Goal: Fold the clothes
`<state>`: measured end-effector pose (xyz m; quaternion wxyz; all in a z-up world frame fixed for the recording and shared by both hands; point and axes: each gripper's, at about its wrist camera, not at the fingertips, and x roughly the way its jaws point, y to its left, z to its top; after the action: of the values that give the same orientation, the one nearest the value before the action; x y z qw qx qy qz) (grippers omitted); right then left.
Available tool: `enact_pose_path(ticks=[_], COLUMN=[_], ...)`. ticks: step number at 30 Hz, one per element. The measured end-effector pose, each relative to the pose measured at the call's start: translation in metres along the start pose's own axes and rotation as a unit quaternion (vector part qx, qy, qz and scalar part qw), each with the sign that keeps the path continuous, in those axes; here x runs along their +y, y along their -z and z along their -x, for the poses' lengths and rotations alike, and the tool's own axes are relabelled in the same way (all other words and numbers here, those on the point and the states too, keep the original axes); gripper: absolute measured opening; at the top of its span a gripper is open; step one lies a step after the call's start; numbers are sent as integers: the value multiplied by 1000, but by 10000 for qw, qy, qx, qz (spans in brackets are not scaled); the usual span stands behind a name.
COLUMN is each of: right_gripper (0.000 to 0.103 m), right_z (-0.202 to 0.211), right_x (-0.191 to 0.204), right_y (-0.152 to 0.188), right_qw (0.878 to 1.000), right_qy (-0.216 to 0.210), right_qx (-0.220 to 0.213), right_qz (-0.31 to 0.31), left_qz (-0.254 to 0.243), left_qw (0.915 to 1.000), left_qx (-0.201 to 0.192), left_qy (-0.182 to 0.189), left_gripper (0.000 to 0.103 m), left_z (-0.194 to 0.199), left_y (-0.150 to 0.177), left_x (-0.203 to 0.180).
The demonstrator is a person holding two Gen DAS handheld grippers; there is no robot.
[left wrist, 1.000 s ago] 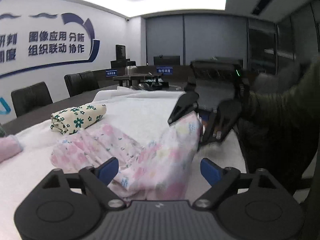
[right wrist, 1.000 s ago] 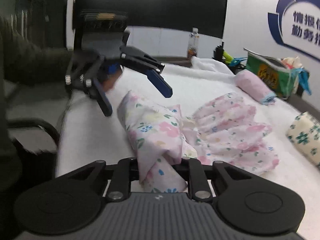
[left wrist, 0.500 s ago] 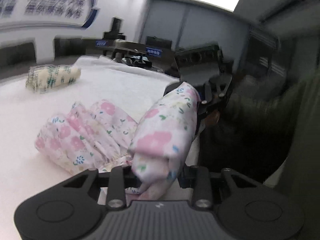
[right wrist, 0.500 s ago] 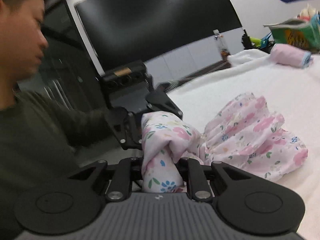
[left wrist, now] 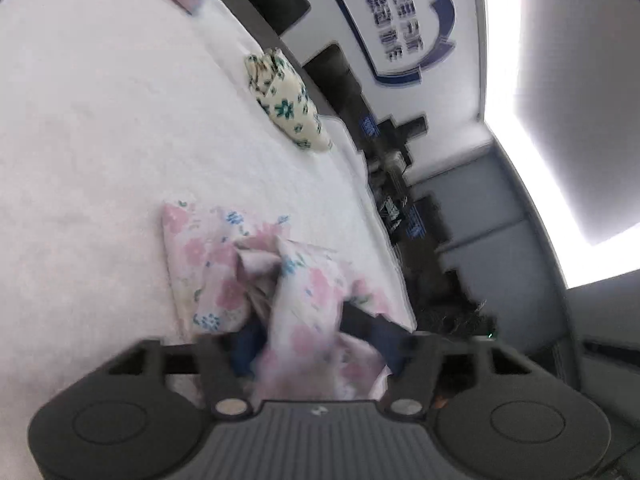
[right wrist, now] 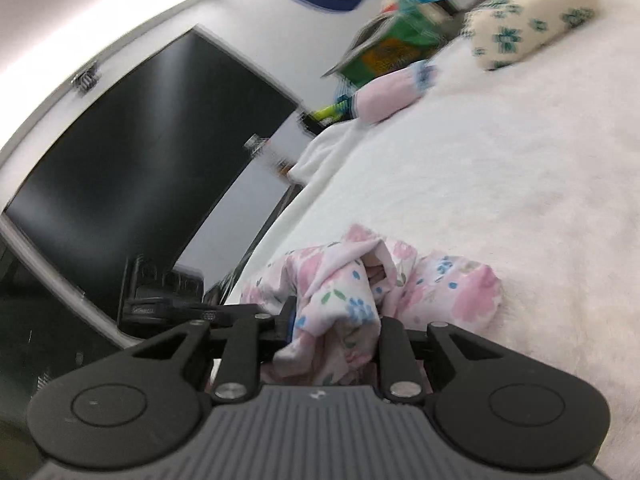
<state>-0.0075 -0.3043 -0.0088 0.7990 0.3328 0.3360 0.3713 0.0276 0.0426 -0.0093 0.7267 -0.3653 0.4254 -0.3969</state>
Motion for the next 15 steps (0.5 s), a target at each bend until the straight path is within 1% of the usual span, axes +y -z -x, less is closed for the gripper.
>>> enact_pose_path(ticks=[1, 4, 6, 7, 8, 10, 12, 13, 14, 15], right_gripper=[20, 20, 20, 20, 20, 20, 21, 24, 28, 35], right_z=[-1, 2, 2, 2, 3, 4, 4, 3, 4, 8], right_x=[1, 3, 2, 0, -1, -4, -6, -5, -1, 6], right_y=[1, 5, 6, 6, 7, 5, 4, 3, 3, 4], right_qw=[9999, 9995, 9994, 9992, 9990, 9985, 9979, 9977, 9973, 9965], right_qy=[103, 245, 273, 304, 339, 398, 446, 474, 571, 705], right_qx=[-23, -150, -180, -188, -194, -231, -274, -300, -352, -440], right_qz=[-63, -112, -149, -183, -206, -312, -372, -374, -287, -118], left_qz=[-94, -675, -1160, -1442, -1495, -1561, -1625, -1657, -1689, -1721], left_qw=[9999, 9975, 9923, 9864, 9847, 9818, 9785, 9767, 9748, 9728], left_qx=[-79, -114, -380, -575, -611, -654, -698, -719, -741, -762], left_qy=[73, 148, -230, -545, -661, -859, -1057, -1155, -1254, -1352], left_gripper=[72, 76, 79, 82, 85, 87, 91, 91, 91, 91], left_z=[5, 24, 35, 39, 36, 29, 22, 19, 15, 12], left_y=[2, 13, 16, 19, 19, 20, 20, 20, 21, 21], left_x=[-2, -14, -26, -33, -34, -34, -34, -34, -34, -34])
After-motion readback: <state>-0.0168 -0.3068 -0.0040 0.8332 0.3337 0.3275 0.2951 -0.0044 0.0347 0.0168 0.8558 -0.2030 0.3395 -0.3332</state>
